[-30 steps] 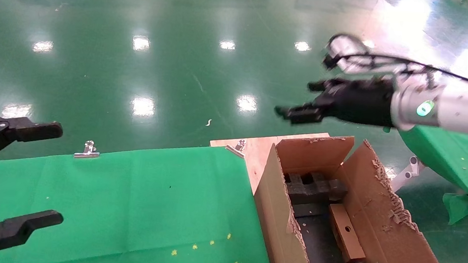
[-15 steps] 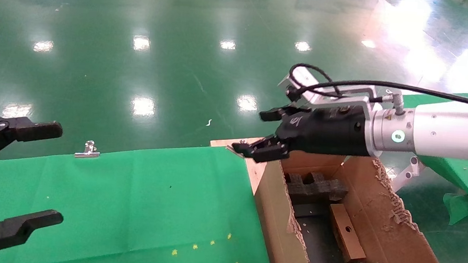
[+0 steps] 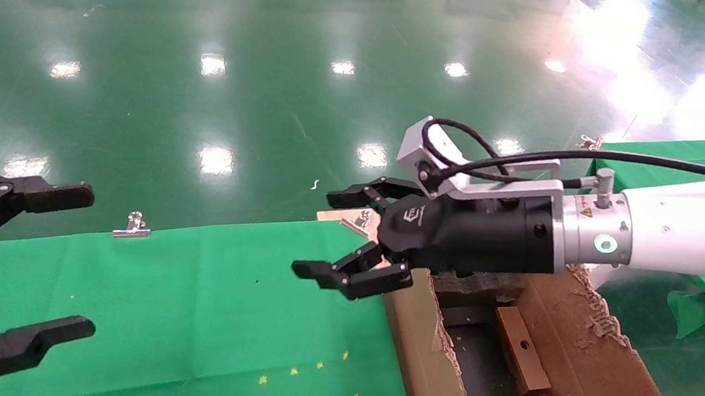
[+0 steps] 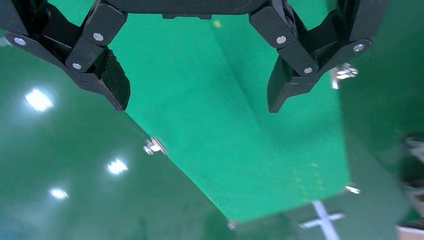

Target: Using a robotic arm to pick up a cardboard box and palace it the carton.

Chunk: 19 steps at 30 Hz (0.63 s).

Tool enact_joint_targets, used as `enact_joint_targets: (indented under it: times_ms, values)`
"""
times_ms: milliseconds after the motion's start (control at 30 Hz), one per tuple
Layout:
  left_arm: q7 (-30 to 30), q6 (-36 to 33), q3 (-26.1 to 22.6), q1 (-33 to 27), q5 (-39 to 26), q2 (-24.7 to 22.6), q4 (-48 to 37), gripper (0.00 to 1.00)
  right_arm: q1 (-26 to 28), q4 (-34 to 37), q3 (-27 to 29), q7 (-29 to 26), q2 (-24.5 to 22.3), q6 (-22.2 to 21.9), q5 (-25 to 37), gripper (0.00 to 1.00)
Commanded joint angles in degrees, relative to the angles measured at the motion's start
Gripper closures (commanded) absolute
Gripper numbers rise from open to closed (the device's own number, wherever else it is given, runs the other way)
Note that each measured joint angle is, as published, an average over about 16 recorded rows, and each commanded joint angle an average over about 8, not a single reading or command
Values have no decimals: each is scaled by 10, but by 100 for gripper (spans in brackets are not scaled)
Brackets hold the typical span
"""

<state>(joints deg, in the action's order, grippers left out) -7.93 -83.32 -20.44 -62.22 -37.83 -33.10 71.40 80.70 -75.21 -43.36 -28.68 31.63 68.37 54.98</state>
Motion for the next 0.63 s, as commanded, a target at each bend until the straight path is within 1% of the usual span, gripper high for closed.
enact_joint_targets:
  times_ms: [33,467,533,633]
  values:
    - [0,0,0,0,0,0,0,0,-22,2,31,20,4,20,-15,0]
    - [0,0,0,0,0,0,0,0,-161,14,230,151,28,146,-110,0]
    - [0,0,0,0,0,0,0,0,-177,15,253,166,31,160,-122,0]
    - [0,0,0,0,0,0,0,0,-189,16,271,177,33,171,-130,0]
